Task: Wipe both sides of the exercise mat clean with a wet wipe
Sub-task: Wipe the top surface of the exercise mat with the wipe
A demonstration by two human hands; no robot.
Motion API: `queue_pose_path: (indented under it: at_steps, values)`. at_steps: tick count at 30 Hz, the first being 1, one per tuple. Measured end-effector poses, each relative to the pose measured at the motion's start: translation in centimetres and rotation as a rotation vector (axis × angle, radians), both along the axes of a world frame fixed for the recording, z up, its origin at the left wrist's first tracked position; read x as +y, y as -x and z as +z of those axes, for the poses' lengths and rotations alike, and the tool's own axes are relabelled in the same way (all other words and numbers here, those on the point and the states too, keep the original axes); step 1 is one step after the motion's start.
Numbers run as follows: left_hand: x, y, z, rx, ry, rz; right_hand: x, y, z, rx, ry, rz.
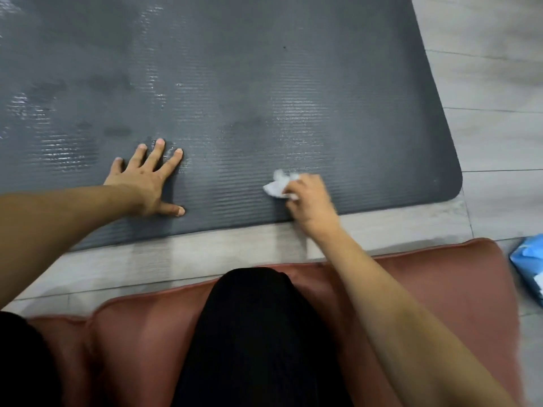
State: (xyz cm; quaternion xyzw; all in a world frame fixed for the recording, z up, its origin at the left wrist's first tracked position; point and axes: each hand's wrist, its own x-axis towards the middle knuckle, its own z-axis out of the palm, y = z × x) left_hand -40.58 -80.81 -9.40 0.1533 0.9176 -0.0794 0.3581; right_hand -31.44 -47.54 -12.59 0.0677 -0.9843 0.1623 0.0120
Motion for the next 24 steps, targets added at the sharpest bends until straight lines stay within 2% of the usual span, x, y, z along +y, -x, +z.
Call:
queue_pose_path:
  at_steps: [3, 5, 7, 9, 11, 13, 15, 17, 21, 23, 24]
  values:
    - [0.0, -0.1, -0.2, 0.002, -0.002, -0.001, 7.5, -2.1, 0.5, -0.053, -0.107, -0.563]
    - [0.1, -0.1, -0.3, 0.001, 0.001, -0.001, 6.7, -2.3, 0.9, -0.106, -0.065, -0.799]
    - [0.0, -0.1, -0.3, 0.001, -0.006, 0.005, 1.9, -1.4, 0.8, -0.101, 0.011, -0.688]
    - [0.0, -0.1, -0.2, 0.003, -0.011, 0.008, -5.1, -0.4, 0.4, -0.158, 0.167, -0.371]
    - [0.1, -0.1, -0.1, 0.001, -0.008, 0.014, -11.1, -0.2, 0.7, -0.294, 0.234, -0.036]
    - [0.1, -0.2, -0.1, 0.003, 0.001, 0.016, -12.0, 0.4, 0.9, -0.35, 0.229, 0.191]
    - [0.1, -0.2, -0.2, 0.003, 0.001, 0.012, -8.7, 0.3, 0.8, -0.307, 0.215, 0.199]
    - [0.0, -0.1, -0.3, 0.004, -0.008, 0.011, -3.0, -0.6, 0.3, -0.225, 0.182, -0.003]
    - [-0.2, 0.0, -0.7, 0.012, -0.008, 0.006, 9.8, -3.1, -0.3, -0.108, -0.091, -0.562]
    - [-0.3, 0.1, -0.9, 0.007, -0.007, 0.003, 12.3, -3.5, 0.0, -0.108, -0.135, -0.812]
    - [-0.4, 0.1, -1.0, 0.006, -0.01, 0.005, 11.6, -3.5, 0.2, -0.105, -0.126, -0.842]
